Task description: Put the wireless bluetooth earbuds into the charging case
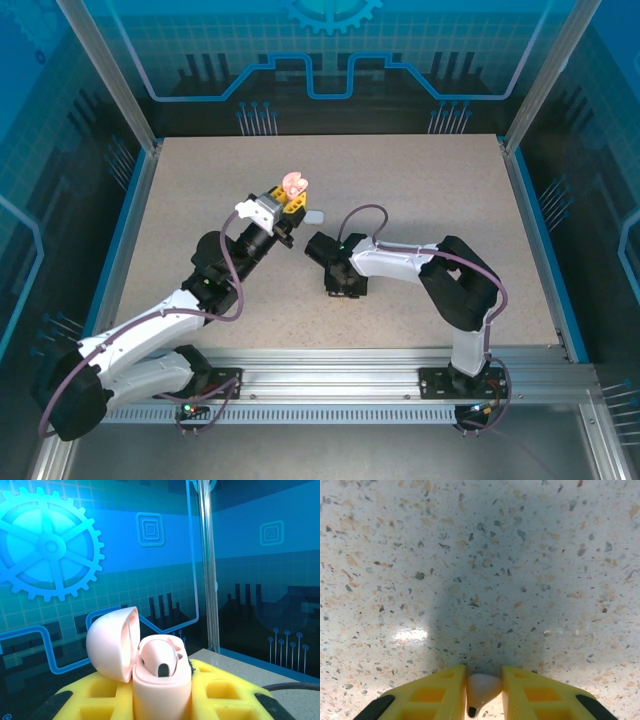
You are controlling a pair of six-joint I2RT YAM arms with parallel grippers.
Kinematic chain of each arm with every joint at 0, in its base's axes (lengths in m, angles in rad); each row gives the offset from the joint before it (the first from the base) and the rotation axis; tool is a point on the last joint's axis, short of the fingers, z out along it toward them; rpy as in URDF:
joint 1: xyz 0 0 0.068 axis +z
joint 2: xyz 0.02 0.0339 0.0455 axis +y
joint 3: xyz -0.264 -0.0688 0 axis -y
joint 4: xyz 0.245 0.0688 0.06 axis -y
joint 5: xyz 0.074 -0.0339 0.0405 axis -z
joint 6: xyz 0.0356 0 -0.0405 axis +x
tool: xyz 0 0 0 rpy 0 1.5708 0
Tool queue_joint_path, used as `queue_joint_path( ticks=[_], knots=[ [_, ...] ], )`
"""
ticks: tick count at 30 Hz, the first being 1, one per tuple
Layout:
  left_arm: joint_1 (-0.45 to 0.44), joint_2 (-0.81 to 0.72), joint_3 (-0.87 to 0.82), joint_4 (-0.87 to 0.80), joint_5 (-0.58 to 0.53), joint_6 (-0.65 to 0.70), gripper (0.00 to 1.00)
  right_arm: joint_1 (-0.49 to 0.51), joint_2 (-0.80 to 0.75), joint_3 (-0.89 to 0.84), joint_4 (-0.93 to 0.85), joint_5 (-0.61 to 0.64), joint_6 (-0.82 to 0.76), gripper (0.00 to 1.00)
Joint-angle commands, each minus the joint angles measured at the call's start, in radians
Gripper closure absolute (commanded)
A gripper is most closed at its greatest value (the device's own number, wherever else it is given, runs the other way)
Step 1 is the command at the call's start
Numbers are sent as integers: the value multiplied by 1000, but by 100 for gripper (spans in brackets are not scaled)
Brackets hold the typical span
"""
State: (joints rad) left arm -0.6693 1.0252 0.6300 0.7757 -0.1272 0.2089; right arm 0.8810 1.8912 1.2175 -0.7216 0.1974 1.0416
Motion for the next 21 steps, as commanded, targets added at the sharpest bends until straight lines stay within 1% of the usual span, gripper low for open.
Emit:
queue_joint_path(
  ticks=[1, 7, 15, 21],
  knots=[
    [7, -11, 3, 41, -6, -17, 100, -7, 32, 11, -32, -21, -7, 74],
    [7, -5, 7, 41, -4, -22, 100, -7, 46, 21, -64, -31, 57, 74],
    [8, 6, 16, 42, 1, -22, 100, -7, 42, -10, -44, -48, 128, 73],
    [8, 16, 22, 40, 4, -22, 100, -7, 37, -32, -24, -61, 159, 74]
  ],
)
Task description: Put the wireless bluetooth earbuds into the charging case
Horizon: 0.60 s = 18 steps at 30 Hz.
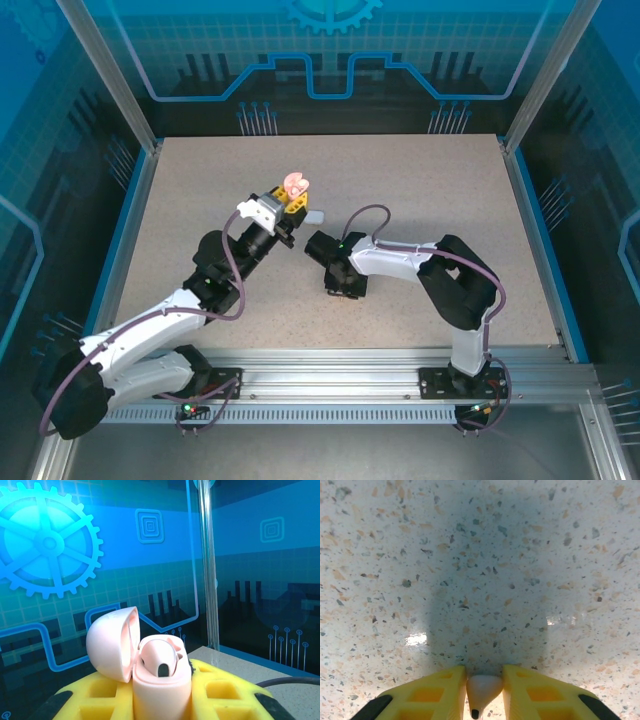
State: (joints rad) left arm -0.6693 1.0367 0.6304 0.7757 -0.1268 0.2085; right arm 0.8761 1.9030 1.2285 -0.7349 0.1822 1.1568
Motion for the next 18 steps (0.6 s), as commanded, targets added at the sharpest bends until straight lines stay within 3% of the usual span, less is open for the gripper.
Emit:
queue_joint_path(
  ticks=[1, 7, 18],
  knots=[
    [8, 5, 21, 40, 5, -21, 100, -1, 22, -45, -7, -47, 48, 75],
    [7, 8, 26, 36, 13, -24, 100, 1, -9, -57, 7, -31, 46, 81],
    [7, 10, 32, 30, 31, -31, 100, 0, -175, -99, 29, 85, 36, 82]
  ],
)
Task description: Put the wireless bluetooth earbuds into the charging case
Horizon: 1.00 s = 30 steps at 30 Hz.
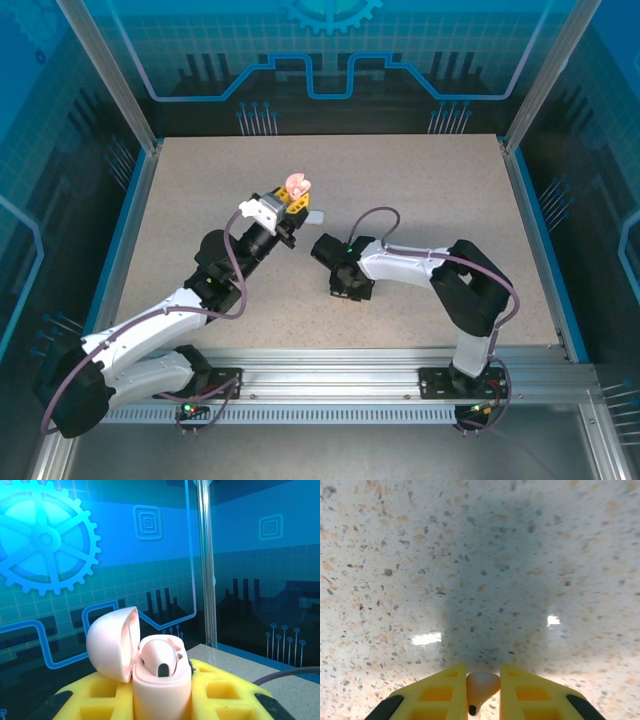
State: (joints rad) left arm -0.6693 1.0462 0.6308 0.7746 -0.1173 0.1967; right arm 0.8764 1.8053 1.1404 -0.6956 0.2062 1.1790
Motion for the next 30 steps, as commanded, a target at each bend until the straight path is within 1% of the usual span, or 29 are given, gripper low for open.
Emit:
queue_joint_path(
  ticks=[1, 7, 11, 14, 18, 21, 24, 27, 30],
  knots=[
    [7, -1, 32, 31, 23, -19, 100, -1, -95, -14, -11, 73, 14, 82],
    [7, 0, 35, 29, 40, -15, 100, -12, -241, -8, -24, 158, -23, 82],
    [8, -2, 45, 19, 63, -15, 100, -45, -366, 25, -18, 210, -103, 82],
    [7, -1, 57, 7, 86, -15, 100, -94, -449, 81, -17, 219, -186, 82],
    [8, 1, 73, -16, 117, -23, 100, -177, -521, 205, -36, 207, -310, 81],
    [8, 10, 78, -13, 138, -32, 100, -218, -549, 307, -24, 196, -396, 81],
    [7, 24, 88, -17, 156, -44, 100, -242, -543, 412, -18, 163, -468, 81],
    [8, 34, 96, -24, 176, -57, 100, -243, -527, 497, 2, 122, -519, 81],
    [5, 41, 100, -26, 186, -65, 100, -238, -513, 542, 36, 74, -553, 80]
  ],
)
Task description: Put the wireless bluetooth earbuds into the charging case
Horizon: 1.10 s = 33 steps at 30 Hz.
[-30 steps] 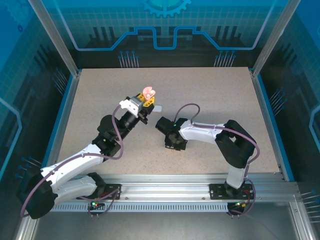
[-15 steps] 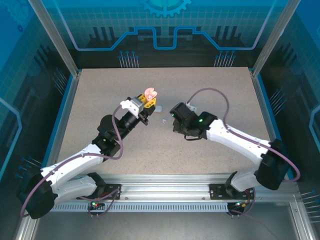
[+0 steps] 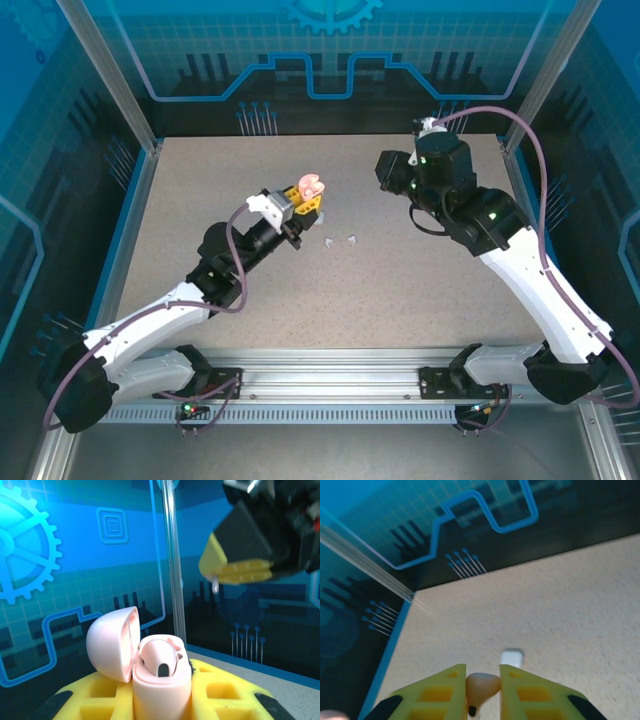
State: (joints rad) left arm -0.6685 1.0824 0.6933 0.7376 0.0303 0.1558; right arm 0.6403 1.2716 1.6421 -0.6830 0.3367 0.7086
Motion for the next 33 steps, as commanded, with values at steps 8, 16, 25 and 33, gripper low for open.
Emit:
queue_joint_path(
  ticks=[8, 16, 25, 33],
  knots=[
    [4, 21, 49, -3, 57, -45, 100, 79, 37, 44, 108, -104, -174, 80],
    [2, 36, 51, -7, 60, -53, 100, 160, 42, 19, 133, -102, -211, 80],
    [-1, 43, 56, -7, 61, -50, 100, 199, 81, 18, 103, -113, -209, 80],
    [0, 43, 55, -7, 57, -42, 100, 211, 112, 8, 90, -129, -190, 81]
  ],
)
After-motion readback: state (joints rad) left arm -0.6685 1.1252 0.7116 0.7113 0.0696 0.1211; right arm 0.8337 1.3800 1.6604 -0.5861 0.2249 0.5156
